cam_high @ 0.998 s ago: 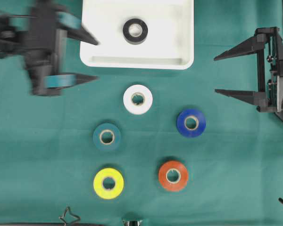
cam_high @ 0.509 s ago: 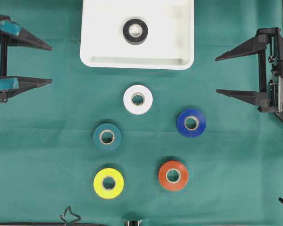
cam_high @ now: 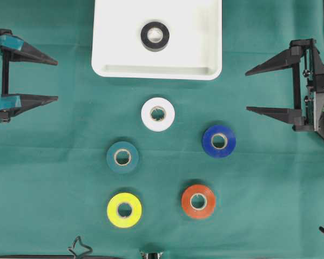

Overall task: Pick up the tape from a random location and place it into the white case.
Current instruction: 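Move the right gripper over the yellow tape roll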

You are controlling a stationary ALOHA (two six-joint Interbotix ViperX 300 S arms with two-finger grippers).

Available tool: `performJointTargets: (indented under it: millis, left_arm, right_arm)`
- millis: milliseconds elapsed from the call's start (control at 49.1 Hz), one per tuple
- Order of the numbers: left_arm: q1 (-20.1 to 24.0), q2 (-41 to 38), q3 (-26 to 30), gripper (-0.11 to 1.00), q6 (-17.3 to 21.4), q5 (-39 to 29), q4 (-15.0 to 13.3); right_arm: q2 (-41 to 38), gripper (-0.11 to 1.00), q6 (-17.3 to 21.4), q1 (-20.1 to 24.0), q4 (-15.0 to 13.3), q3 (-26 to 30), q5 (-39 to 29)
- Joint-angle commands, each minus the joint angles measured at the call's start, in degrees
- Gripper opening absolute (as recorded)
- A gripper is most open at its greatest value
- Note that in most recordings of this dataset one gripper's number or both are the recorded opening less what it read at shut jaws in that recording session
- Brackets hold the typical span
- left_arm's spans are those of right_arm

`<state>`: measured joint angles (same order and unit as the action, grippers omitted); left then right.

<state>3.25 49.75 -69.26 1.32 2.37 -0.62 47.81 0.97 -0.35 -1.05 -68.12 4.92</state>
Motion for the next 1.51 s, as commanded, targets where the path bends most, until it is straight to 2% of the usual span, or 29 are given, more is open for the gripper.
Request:
performJointTargets:
  millis: [0, 163, 469, 795, 978, 1182, 1487]
  left_arm:
    - [-0.18, -0.26, 0.7, 0.97, -0.09, 0.44, -0.09]
    - [-0.18, -0.26, 0.7, 0.97, -0.09, 0.44, -0.09]
    - [-0.18, -0.09, 0.79, 0.97, -0.18, 0.44, -0.09]
    - [-0.18, -0.09, 0.79, 0.97, -0.18, 0.44, -0.09]
    - [-0.18, -0.09, 0.79, 0.97, -0.26, 0.44, -0.09]
    - [-0.18, -0.18, 0.79, 0.97, -0.35, 0.44, -0.09]
    - [-0.18, -0.62, 0.88, 0.97, -2.11, 0.44, -0.09]
  right_arm:
    - [-0.26, 0.93, 0.18, 0.0, 0.18, 0.7, 0.62]
    - [-0.26, 0.93, 0.44, 0.88, 0.26, 0.79, 0.53]
    - [-0.44, 0.93, 2.2, 10.55, 0.35, 1.23, -0.97]
    - [-3.96, 0.93, 2.2, 10.99, 0.18, 3.25, -0.7]
    - [-11.95, 0.93, 1.76, 12.3, -0.18, 8.53, -0.7]
    - [-21.36, 0.93, 1.67, 14.24, -1.05, 16.96, -0.62]
    - [-35.6, 0.93, 1.67, 14.68, -1.14, 31.2, -0.44]
